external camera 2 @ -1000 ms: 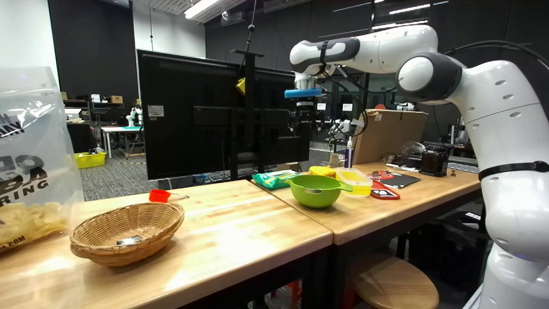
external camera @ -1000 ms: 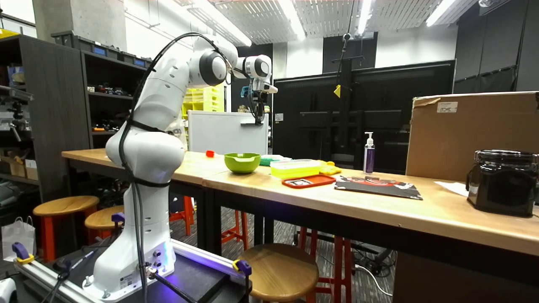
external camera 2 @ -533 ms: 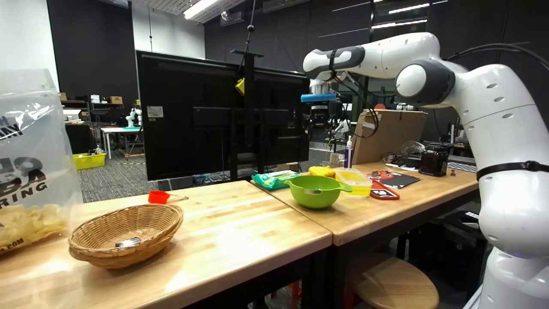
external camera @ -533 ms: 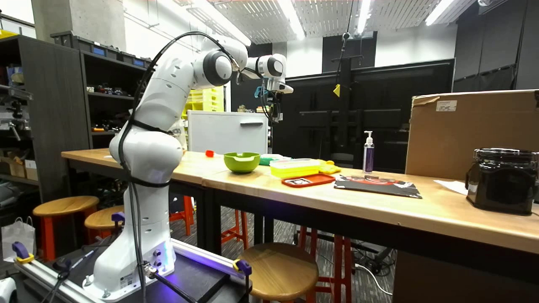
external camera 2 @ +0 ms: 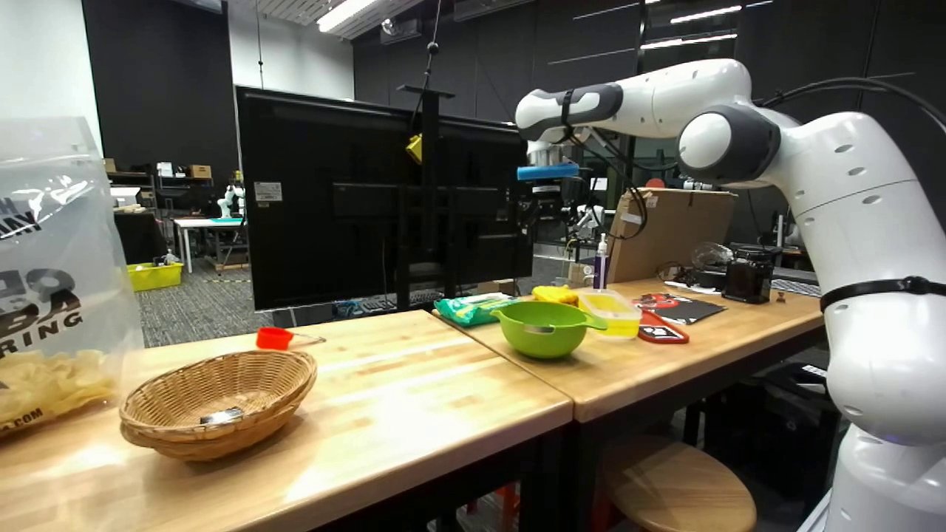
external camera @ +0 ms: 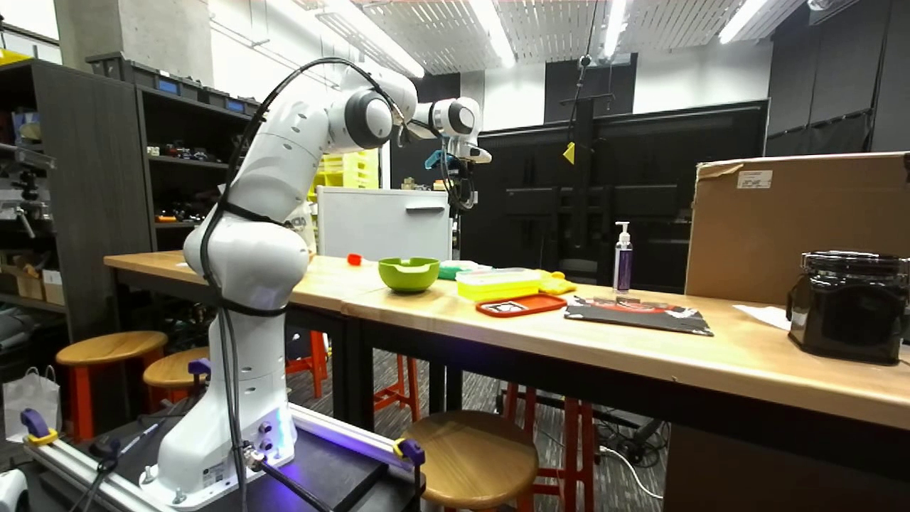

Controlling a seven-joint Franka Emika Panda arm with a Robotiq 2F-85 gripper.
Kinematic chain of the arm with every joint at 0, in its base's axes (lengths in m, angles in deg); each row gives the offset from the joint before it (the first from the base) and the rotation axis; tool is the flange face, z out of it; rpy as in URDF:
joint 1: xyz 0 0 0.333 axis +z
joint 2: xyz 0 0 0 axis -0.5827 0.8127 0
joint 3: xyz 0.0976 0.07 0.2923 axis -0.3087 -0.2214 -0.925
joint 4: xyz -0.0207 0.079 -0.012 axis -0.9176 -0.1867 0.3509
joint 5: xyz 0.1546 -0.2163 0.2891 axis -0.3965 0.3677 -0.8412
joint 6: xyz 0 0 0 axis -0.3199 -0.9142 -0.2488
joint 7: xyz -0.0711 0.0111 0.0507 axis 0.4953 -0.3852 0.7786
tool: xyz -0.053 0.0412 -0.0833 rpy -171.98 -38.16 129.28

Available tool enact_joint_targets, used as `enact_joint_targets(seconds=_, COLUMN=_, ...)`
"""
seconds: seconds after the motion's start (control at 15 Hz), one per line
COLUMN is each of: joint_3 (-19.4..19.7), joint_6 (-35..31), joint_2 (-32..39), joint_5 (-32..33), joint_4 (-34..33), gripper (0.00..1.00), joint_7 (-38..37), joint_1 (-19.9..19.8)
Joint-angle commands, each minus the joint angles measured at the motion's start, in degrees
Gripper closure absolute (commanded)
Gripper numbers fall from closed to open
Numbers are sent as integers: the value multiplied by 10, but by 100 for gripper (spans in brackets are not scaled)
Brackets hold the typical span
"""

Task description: Put the yellow cloth in the yellow bowl

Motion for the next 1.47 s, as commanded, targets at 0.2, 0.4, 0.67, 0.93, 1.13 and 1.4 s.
enact_joint_targets(seconds=0.2, joint_3=-17, joint_6=27, joint_2=44, joint_5=30, joint_4=-57, gripper=0, joint_7=201, joint_1=-2)
enact_joint_targets(seconds=0.4, joint_3=-13, joint_6=30, joint_2=64, joint_5=22, joint_4=-85, gripper=0, joint_7=278, joint_1=-17)
enact_joint_targets(seconds=0.67, joint_3=-9, joint_6=8, joint_2=47, joint_5=20, joint_4=-44, gripper=0, joint_7=240, joint_1=-9)
enact_joint_targets(seconds=0.93, joint_3=-8, joint_6=13, joint_2=54, joint_5=25, joint_4=-53, gripper=0, joint_7=250, joint_1=-8)
enact_joint_targets(seconds=1.13, joint_3=-7, joint_6=26, joint_2=67, joint_5=23, joint_4=-72, gripper=0, joint_7=293, joint_1=-24)
enact_joint_targets(seconds=1.4, joint_3=-7, joint_6=40, joint_2=96, joint_5=26, joint_4=-108, gripper=0, joint_7=400, joint_1=-52)
